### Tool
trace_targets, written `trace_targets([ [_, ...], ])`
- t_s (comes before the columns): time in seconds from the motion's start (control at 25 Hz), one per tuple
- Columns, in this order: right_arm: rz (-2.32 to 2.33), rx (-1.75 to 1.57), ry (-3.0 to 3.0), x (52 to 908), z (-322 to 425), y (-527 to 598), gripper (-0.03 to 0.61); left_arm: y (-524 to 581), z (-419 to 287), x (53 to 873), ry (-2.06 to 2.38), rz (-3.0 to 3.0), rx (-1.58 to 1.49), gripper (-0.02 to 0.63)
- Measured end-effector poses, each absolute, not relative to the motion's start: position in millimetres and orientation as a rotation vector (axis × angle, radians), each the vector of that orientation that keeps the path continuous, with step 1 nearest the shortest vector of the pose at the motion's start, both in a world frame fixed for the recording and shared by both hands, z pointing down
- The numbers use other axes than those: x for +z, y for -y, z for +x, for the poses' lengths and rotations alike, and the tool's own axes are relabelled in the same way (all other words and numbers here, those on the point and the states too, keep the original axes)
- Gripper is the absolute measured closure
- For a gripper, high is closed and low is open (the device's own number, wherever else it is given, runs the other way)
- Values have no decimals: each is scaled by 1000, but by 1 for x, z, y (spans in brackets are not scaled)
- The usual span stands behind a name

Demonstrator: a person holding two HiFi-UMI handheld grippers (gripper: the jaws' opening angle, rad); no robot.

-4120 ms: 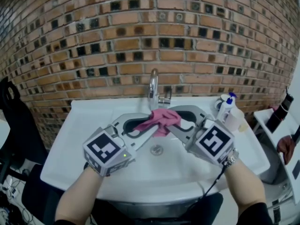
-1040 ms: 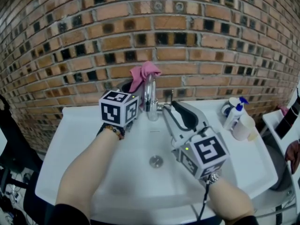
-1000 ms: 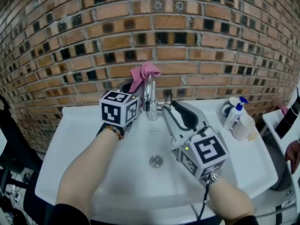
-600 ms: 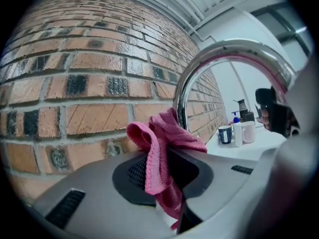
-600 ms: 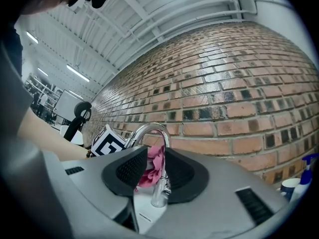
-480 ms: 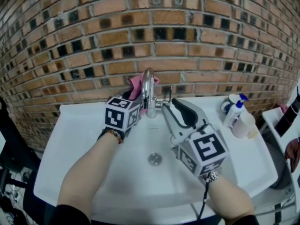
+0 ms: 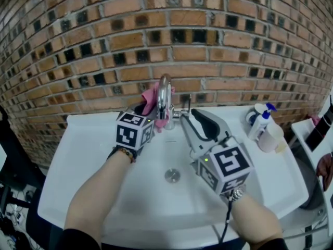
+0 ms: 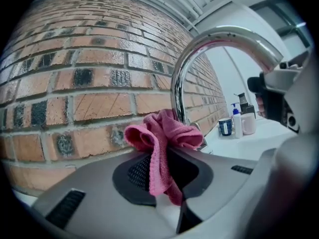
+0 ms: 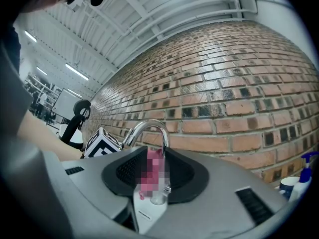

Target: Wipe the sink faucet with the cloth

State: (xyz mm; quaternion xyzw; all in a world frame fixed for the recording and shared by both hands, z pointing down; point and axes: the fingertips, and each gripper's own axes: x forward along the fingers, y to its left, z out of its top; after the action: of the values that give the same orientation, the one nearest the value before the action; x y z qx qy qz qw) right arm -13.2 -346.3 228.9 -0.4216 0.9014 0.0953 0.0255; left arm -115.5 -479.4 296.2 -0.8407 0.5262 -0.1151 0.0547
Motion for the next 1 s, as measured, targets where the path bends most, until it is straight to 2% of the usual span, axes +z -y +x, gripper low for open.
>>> trace_targets([
  [1.0,-1312,284,-2786,230,-11,346,453,466,-109,360,-1697,-2610,-508,552],
])
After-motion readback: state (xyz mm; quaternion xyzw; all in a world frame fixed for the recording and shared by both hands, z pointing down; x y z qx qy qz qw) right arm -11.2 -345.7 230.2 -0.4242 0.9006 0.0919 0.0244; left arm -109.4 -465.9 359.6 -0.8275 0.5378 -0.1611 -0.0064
